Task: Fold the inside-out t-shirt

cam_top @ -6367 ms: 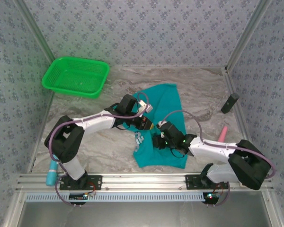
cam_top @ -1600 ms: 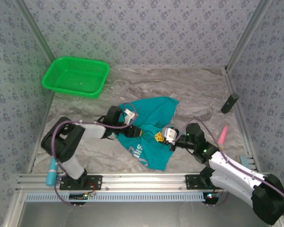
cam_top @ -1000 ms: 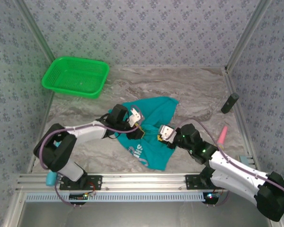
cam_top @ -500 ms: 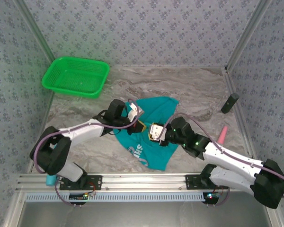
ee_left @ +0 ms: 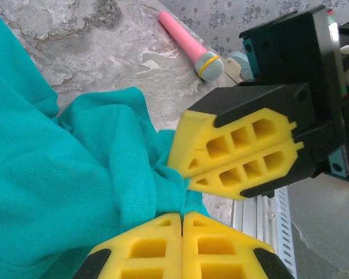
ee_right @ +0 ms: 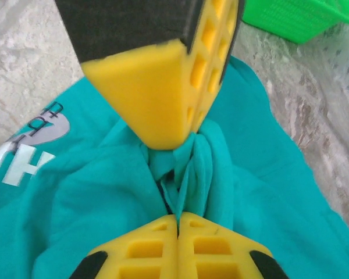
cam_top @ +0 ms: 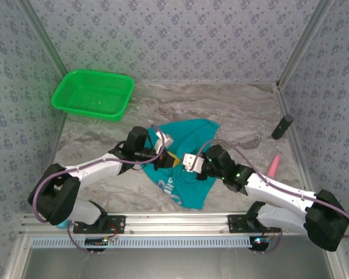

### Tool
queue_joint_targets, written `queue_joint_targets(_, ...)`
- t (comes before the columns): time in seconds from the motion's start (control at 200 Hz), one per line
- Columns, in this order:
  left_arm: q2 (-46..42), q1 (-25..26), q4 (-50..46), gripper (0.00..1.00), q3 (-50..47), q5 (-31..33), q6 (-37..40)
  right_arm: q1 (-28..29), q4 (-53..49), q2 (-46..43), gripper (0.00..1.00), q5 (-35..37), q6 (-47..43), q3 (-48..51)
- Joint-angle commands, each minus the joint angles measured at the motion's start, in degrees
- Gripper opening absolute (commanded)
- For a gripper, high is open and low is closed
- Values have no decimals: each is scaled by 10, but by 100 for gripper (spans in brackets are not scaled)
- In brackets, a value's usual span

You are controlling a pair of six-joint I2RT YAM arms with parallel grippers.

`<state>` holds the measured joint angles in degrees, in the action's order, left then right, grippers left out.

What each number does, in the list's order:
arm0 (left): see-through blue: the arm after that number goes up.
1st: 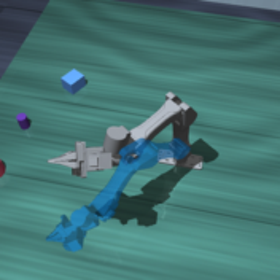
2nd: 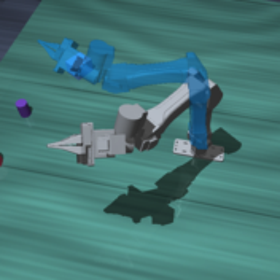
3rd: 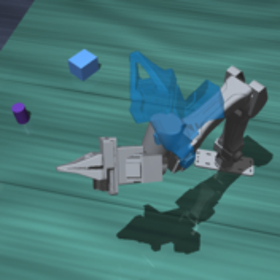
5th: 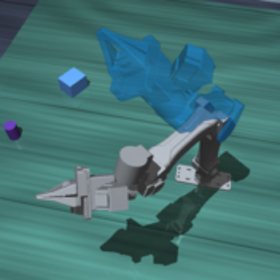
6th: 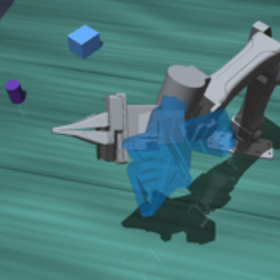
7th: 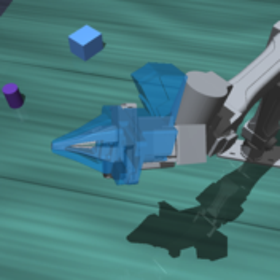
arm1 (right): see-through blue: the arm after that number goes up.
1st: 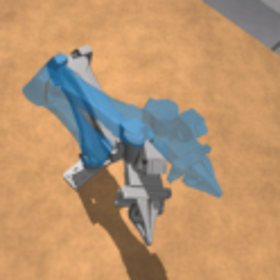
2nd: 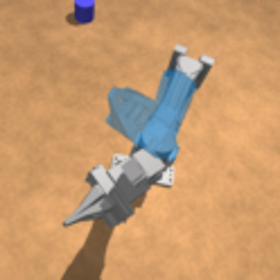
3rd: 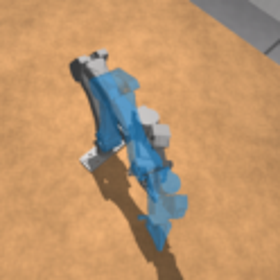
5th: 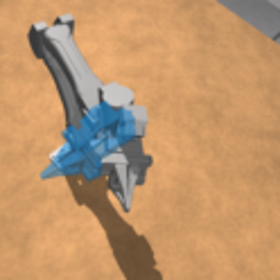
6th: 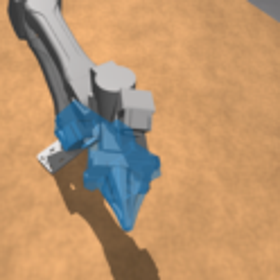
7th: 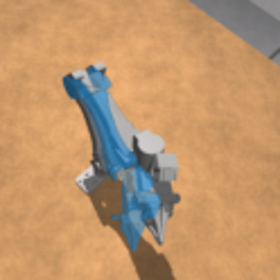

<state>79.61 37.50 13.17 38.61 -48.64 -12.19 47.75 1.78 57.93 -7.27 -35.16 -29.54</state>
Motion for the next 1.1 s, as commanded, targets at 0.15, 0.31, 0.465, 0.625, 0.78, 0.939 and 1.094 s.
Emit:
queue_joint_targets(0.15, 42, -6, 36, 23, -3, 1, 10, -14, -32, -74, 0, -123, 16, -15)
queue_joint_targets(0.31, 80, -6, 51, 33, 1, 3, 3, -35, -33, -78, 0, -182, 34, -48)
queue_joint_targets(0.465, 74, -7, 61, 36, -3, -8, -3, -53, -36, -73, 2, -155, 62, -62)
queue_joint_targets(0.625, 23, -6, 43, 40, -21, -7, 25, -79, -57, -60, 22, -134, 90, -61)
queue_joint_targets(0.78, -43, -6, 5, 41, -40, 17, 59, -83, -93, -58, 30, -83, 117, -58)
queue_joint_targets(0.939, -96, -6, -35, 41, -50, 43, 60, -68, -175, -92, 35, -86, 117, -70)
queue_joint_targets(1.094, -130, 11, -69, 43, -64, 62, 55, 4, -261, -104, 40, -35, 31, -73)
